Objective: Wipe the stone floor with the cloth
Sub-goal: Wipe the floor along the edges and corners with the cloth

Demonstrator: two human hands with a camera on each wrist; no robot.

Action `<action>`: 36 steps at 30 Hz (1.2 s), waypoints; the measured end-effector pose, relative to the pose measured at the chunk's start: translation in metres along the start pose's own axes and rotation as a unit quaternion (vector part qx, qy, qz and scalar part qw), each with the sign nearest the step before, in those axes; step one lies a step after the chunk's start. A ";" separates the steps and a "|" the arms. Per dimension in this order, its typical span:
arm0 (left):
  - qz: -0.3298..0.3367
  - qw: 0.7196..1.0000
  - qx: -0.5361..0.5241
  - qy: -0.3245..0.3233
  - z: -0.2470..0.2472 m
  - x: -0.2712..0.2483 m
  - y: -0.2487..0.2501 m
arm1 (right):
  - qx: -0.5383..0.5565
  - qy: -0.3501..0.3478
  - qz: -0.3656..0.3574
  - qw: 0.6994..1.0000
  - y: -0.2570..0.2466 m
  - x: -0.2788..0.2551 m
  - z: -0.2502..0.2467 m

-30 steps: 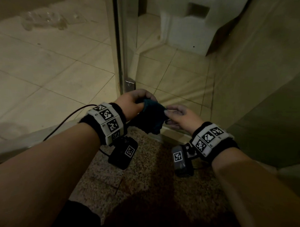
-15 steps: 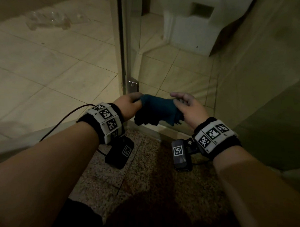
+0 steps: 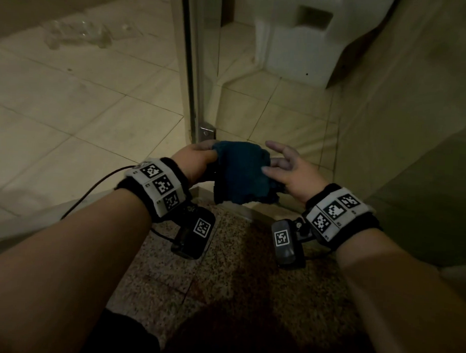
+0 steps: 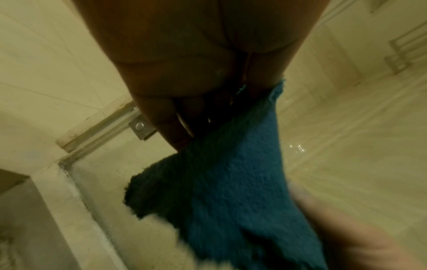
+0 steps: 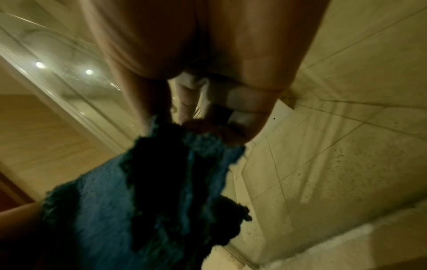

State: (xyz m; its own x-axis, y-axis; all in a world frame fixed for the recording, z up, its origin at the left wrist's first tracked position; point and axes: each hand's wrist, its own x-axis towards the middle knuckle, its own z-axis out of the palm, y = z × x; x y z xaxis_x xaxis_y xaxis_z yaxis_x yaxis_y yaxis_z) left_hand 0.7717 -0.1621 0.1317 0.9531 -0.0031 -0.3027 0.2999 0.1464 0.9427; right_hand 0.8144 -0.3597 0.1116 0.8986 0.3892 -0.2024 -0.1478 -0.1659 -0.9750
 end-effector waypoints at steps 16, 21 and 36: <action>-0.057 0.997 -0.046 -0.016 -0.005 0.005 -0.001 | -0.052 0.016 0.004 0.998 0.015 0.007 0.008; -0.082 0.994 -0.066 -0.004 -0.009 0.004 -0.006 | -0.027 -0.029 0.027 0.999 0.019 0.009 0.022; -0.156 0.985 -0.009 0.074 -0.027 0.005 -0.023 | 0.060 0.018 0.153 0.986 0.019 0.006 0.039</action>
State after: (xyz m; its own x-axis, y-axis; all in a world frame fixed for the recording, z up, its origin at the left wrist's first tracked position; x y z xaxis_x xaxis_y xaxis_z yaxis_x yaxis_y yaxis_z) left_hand 0.7687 -0.1391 0.1049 0.7978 0.0925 -0.5958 0.5755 0.1782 0.7982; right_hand 0.8010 -0.3253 0.0879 0.8179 0.3042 -0.4884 -0.4608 -0.1621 -0.8726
